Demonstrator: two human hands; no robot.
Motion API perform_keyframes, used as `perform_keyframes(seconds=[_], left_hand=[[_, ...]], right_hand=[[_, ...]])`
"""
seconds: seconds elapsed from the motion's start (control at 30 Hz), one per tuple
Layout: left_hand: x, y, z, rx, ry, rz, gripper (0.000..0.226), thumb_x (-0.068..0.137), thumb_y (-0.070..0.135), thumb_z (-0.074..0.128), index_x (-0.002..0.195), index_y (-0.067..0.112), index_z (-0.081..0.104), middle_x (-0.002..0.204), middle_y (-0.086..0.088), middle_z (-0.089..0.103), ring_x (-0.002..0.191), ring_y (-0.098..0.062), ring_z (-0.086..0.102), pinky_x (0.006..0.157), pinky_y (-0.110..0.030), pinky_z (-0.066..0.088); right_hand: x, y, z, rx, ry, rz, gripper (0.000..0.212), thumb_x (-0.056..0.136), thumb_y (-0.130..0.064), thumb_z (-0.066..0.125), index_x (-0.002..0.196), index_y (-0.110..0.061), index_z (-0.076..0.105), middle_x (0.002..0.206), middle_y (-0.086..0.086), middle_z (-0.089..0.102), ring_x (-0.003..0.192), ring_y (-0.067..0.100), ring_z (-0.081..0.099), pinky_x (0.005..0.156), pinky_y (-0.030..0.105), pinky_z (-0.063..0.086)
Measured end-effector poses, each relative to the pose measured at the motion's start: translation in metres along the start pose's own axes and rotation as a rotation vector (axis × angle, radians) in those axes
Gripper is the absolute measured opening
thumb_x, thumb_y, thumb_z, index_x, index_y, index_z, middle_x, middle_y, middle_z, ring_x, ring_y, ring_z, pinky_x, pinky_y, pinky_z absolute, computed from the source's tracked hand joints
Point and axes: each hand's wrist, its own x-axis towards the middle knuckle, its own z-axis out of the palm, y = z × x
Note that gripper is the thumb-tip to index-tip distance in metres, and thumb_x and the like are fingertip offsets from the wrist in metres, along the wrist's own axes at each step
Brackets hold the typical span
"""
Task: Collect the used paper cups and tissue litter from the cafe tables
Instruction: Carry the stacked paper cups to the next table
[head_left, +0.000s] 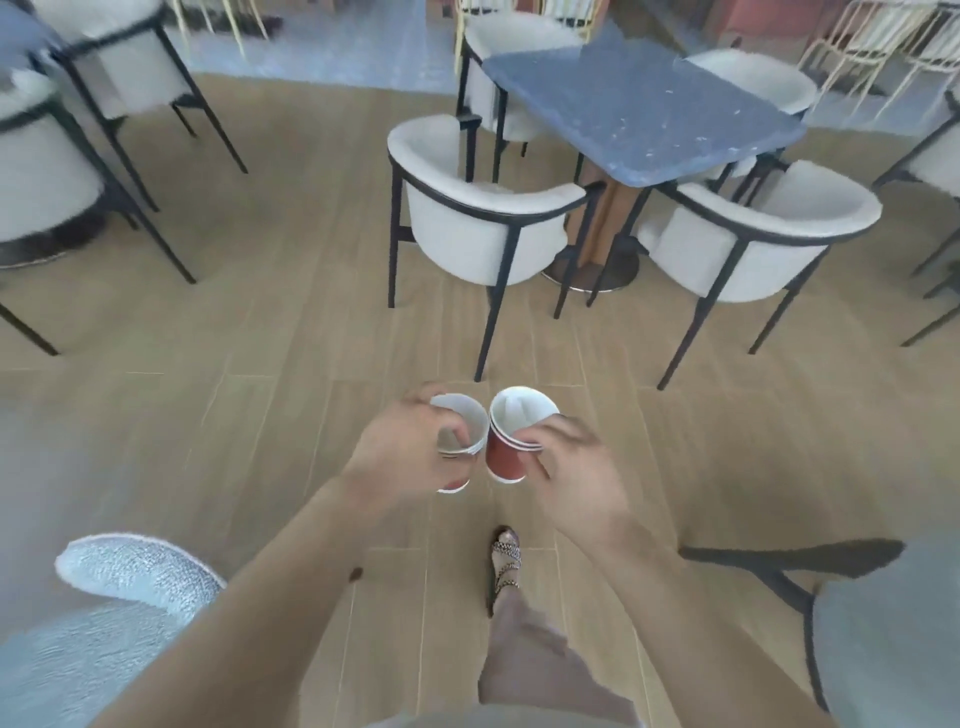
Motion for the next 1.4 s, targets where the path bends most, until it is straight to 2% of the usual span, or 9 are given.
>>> perform_keyframes(seconds=[0.1, 0.2, 0.33, 0.43, 0.6, 0.77, 1.03, 1.4], left_hand=[[0.058, -0.027, -0.024, -0.001, 0.034, -0.075, 0.007, 0.067, 0.030, 0.073, 0.072, 0.027, 0.069, 0.129, 0.011, 0.048, 0.091, -0.011, 0.058, 0.073, -0.022, 0.046], [0.114, -0.054, -0.055, 0.011, 0.111, -0.182, 0.006, 0.069, 0.028, 0.073, 0.072, 0.026, 0.068, 0.136, 0.012, 0.043, 0.086, -0.007, 0.052, 0.070, -0.018, 0.038], [0.176, -0.088, -0.098, 0.050, 0.242, -0.234, 0.008, 0.073, 0.027, 0.073, 0.075, 0.020, 0.069, 0.140, 0.005, 0.043, 0.104, -0.017, 0.055, 0.075, -0.017, 0.035], [0.211, -0.120, -0.130, 0.098, 0.301, -0.300, 0.010, 0.079, 0.028, 0.067, 0.085, 0.019, 0.067, 0.141, 0.005, 0.042, 0.114, -0.021, 0.049, 0.081, -0.020, 0.036], [0.264, -0.194, -0.182, 0.135, 0.439, -0.388, 0.011, 0.084, 0.019, 0.061, 0.094, 0.016, 0.065, 0.122, 0.008, 0.057, 0.095, -0.021, 0.059, 0.072, -0.030, 0.047], [0.328, -0.285, -0.246, 0.135, 0.487, -0.449, 0.012, 0.084, 0.015, 0.060, 0.095, 0.016, 0.065, 0.105, 0.004, 0.064, 0.083, -0.020, 0.060, 0.065, -0.029, 0.046], [0.424, -0.414, -0.368, 0.137, 0.520, -0.504, 0.015, 0.083, 0.015, 0.061, 0.096, 0.018, 0.067, 0.101, 0.006, 0.066, 0.080, -0.020, 0.064, 0.069, -0.033, 0.051], [0.603, -0.578, -0.481, 0.149, 0.564, -0.487, 0.015, 0.079, 0.013, 0.064, 0.090, 0.021, 0.069, 0.092, 0.006, 0.067, 0.073, -0.019, 0.063, 0.063, -0.034, 0.051]], right_hand=[[0.084, 0.006, 0.020, 0.027, -0.033, -0.103, 0.015, 0.081, -0.007, 0.064, 0.092, -0.013, 0.070, 0.093, -0.001, 0.066, 0.093, 0.023, 0.059, 0.072, 0.033, 0.049], [0.173, 0.004, 0.037, 0.069, -0.075, -0.192, 0.013, 0.080, -0.007, 0.065, 0.090, -0.012, 0.070, 0.090, 0.000, 0.066, 0.090, 0.024, 0.059, 0.072, 0.034, 0.049], [0.284, -0.011, 0.063, 0.134, -0.116, -0.326, 0.012, 0.078, -0.004, 0.066, 0.086, -0.012, 0.070, 0.084, -0.001, 0.065, 0.083, 0.024, 0.060, 0.067, 0.028, 0.046], [0.355, -0.030, 0.090, 0.151, -0.166, -0.397, 0.013, 0.080, -0.006, 0.065, 0.088, -0.014, 0.070, 0.087, -0.001, 0.064, 0.085, 0.023, 0.059, 0.069, 0.028, 0.046], [0.462, -0.074, 0.149, 0.203, -0.238, -0.514, 0.016, 0.076, -0.003, 0.066, 0.089, -0.012, 0.070, 0.088, 0.001, 0.066, 0.085, 0.026, 0.060, 0.072, 0.031, 0.048], [0.576, -0.132, 0.220, 0.238, -0.264, -0.578, 0.016, 0.078, -0.003, 0.065, 0.089, -0.011, 0.070, 0.088, 0.002, 0.066, 0.084, 0.026, 0.060, 0.069, 0.032, 0.048], [0.741, -0.228, 0.309, 0.267, -0.276, -0.610, 0.016, 0.076, -0.002, 0.066, 0.086, -0.014, 0.069, 0.085, -0.001, 0.064, 0.082, 0.023, 0.058, 0.068, 0.024, 0.041], [0.979, -0.290, 0.426, 0.292, -0.246, -0.633, 0.018, 0.075, 0.000, 0.066, 0.088, -0.013, 0.069, 0.091, -0.002, 0.063, 0.088, 0.022, 0.057, 0.075, 0.015, 0.036]])
